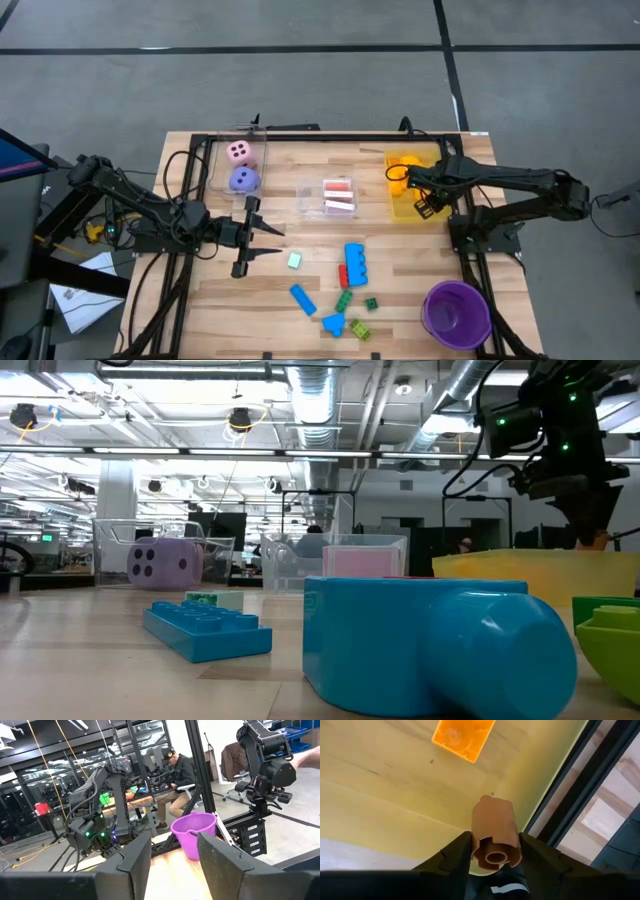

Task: Pick & Place Toys
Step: Put the brown game piece into the yellow bin, then put the light blue game piece into the yellow bin

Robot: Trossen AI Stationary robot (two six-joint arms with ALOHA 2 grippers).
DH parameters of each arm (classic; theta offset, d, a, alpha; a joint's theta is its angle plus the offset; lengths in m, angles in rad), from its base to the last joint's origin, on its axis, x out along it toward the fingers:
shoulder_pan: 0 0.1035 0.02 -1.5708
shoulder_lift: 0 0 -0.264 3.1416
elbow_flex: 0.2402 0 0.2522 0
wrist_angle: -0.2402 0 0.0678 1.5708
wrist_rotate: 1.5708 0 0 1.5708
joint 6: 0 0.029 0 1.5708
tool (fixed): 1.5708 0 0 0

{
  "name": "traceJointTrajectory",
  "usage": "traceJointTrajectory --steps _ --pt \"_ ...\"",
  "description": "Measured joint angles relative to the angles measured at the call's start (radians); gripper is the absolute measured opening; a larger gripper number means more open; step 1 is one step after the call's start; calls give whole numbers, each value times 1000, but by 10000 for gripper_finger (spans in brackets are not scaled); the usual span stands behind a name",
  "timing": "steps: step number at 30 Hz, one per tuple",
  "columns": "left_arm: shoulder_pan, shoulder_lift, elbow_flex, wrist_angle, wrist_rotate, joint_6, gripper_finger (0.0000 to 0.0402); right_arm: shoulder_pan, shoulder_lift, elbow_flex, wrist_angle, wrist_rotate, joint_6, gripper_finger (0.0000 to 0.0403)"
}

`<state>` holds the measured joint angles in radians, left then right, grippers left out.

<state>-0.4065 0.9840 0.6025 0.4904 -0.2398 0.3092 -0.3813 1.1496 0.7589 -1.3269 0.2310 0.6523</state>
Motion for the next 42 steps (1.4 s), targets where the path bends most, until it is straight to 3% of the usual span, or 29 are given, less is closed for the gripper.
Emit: traceJointTrajectory --steps 17,28,36,42 --pt "0 0 0 0 -1 0 157 1 0 0 -8 2 -25 161" --pt "0 0 0 0 -5 0 157 23 0 2 -16 -12 -35 232" --pt "0 0 0 0 -5 0 157 114 -15 129 -24 -21 5 250" --pt "0 0 0 0 -4 0 157 284 -91 218 168 24 51 250"
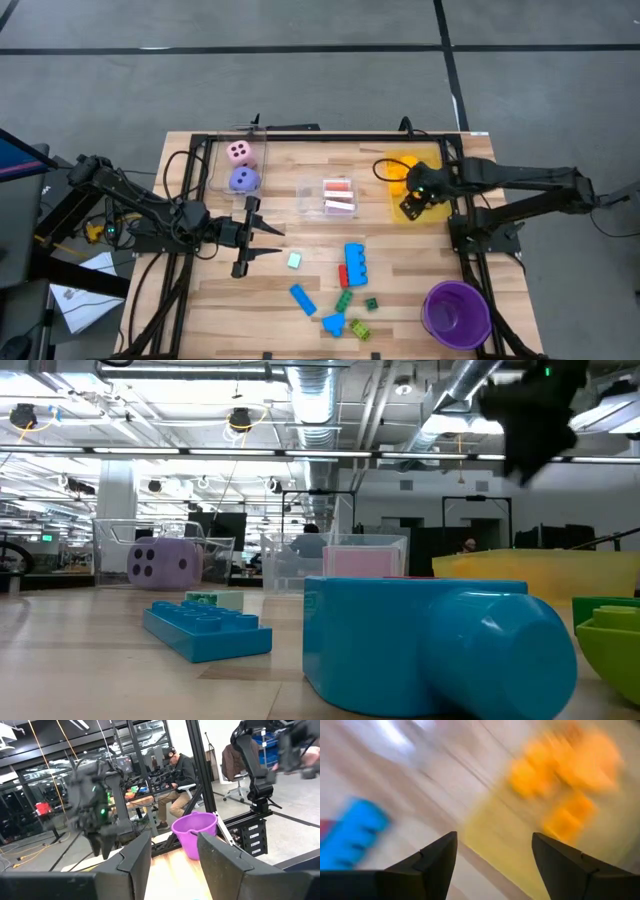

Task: Pick & Place Toys
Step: Put the light blue game piece into the yellow bin

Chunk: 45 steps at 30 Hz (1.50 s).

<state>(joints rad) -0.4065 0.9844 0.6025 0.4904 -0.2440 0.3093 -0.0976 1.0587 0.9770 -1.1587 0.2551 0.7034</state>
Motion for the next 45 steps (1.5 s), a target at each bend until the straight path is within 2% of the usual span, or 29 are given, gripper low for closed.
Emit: traceJointTrajectory --steps 4,8,12,19,21,28,39,45 --pt "0 0 0 0 0 0 157 173 -58 0 193 107 8 250" --pt "0 0 0 0 1 0 157 366 -71 0 323 304 45 249" --pt "0 0 0 0 4 0 157 534 -28 0 405 465 71 249" --pt "0 0 0 17 4 0 157 697 77 -1 463 596 126 249" --pt "0 0 0 27 3 0 157 727 98 0 462 646 132 249" --pt "0 0 0 36 3 0 157 754 78 27 470 692 93 249" --pt "0 2 0 35 -1 -26 157 750 74 28 499 691 20 249" --pt "0 57 0 52 0 -7 157 759 65 28 500 689 18 249"
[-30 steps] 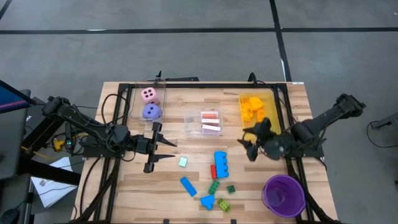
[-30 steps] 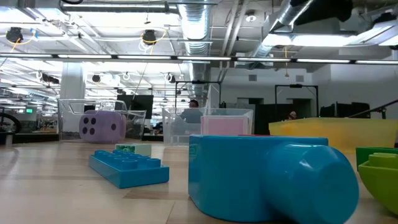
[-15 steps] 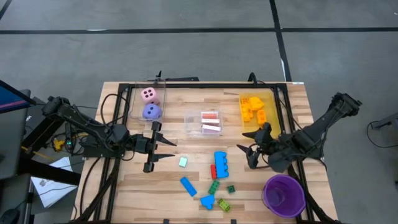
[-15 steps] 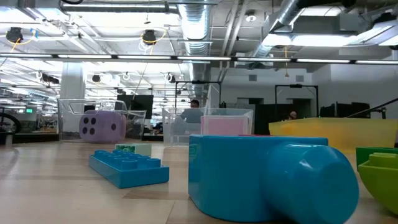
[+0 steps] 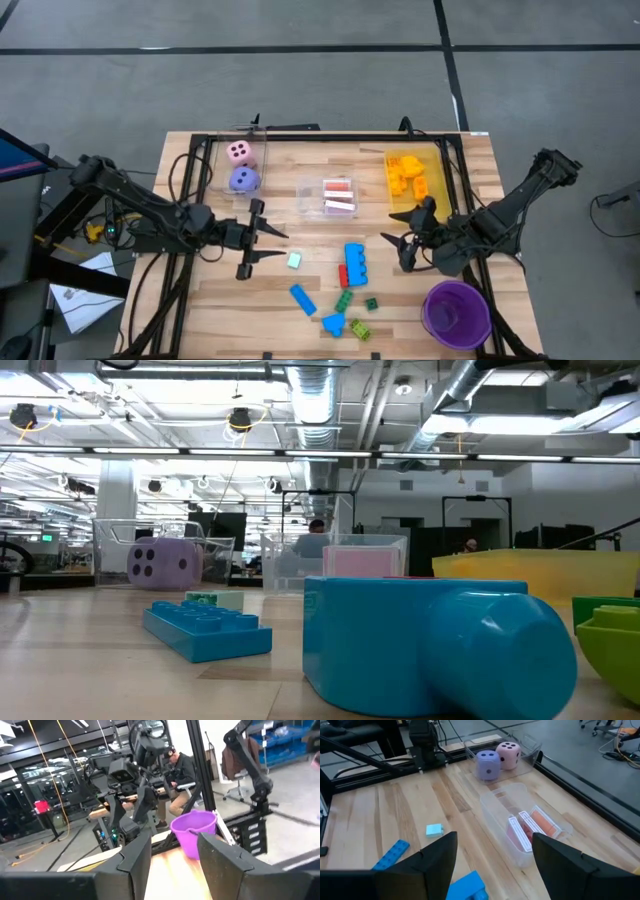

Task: Pick & Place Toys
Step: Put the light blue game piece into the yellow bin

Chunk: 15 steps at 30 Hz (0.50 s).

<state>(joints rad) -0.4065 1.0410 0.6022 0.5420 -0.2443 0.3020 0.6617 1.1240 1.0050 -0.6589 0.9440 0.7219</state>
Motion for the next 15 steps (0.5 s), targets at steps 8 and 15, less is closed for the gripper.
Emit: traceJointTrajectory --steps 8,15 --pt "16 85 14 94 -90 32 167 0 0 0 0 -1 0 249" --pt "14 145 95 -50 -133 -11 248 0 0 0 0 -3 0 249"
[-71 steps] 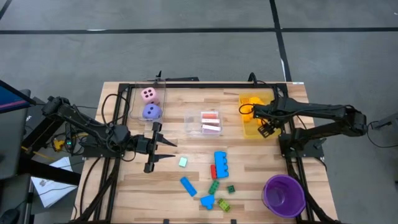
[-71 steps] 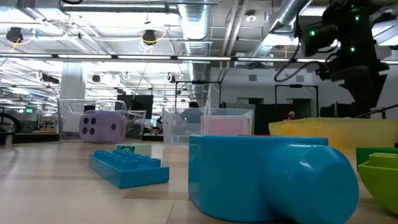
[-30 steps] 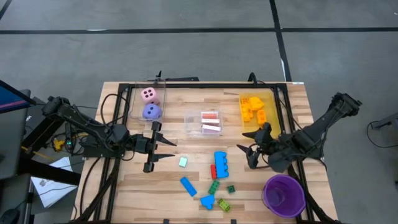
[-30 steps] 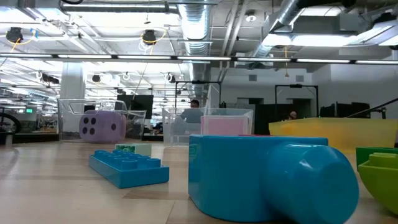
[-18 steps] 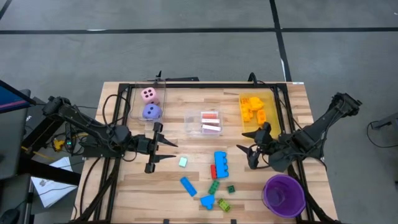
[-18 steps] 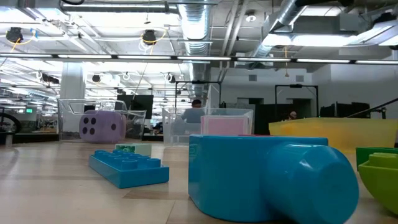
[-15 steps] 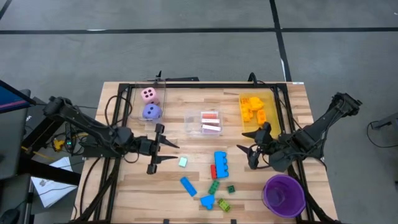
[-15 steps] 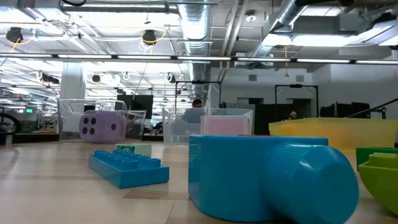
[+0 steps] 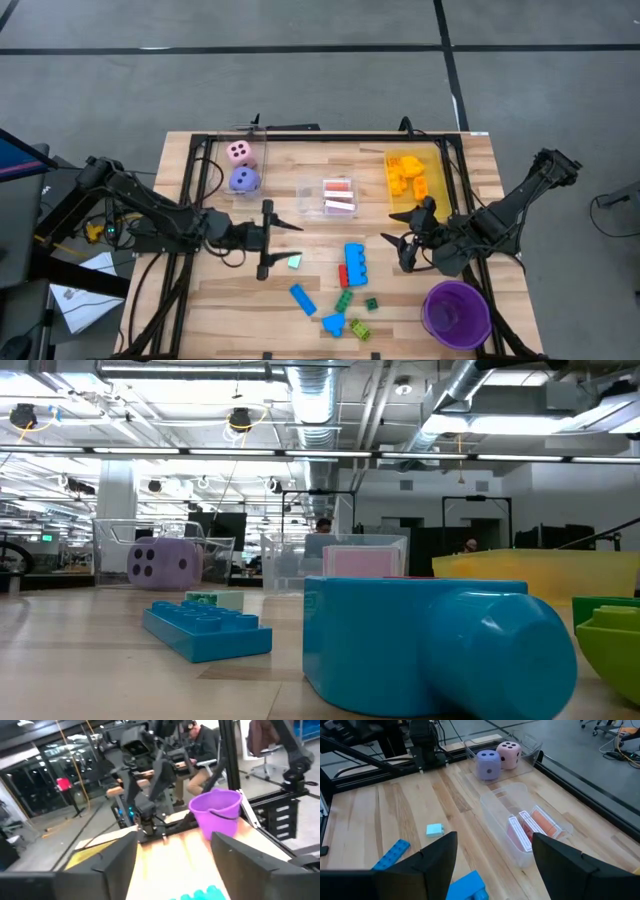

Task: Pick & Place Toys
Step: Put the light blue game piece into the yellow bin

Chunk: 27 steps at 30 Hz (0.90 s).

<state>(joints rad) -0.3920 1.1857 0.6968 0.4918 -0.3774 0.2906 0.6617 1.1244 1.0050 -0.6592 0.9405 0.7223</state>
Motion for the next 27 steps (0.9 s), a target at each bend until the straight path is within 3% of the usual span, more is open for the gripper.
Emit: traceJointTrajectory --steps 7,14,20,27 --pt "0 103 75 -148 8 -12 295 0 0 0 -2 -11 0 249" --pt "-7 171 118 -181 8 -68 296 0 0 0 2 -24 -38 249" --pt "-12 171 118 -273 -8 -226 296 0 -20 0 14 -27 -79 249" --pt "-77 180 115 -542 -13 -353 296 0 -26 0 24 -27 -129 249"
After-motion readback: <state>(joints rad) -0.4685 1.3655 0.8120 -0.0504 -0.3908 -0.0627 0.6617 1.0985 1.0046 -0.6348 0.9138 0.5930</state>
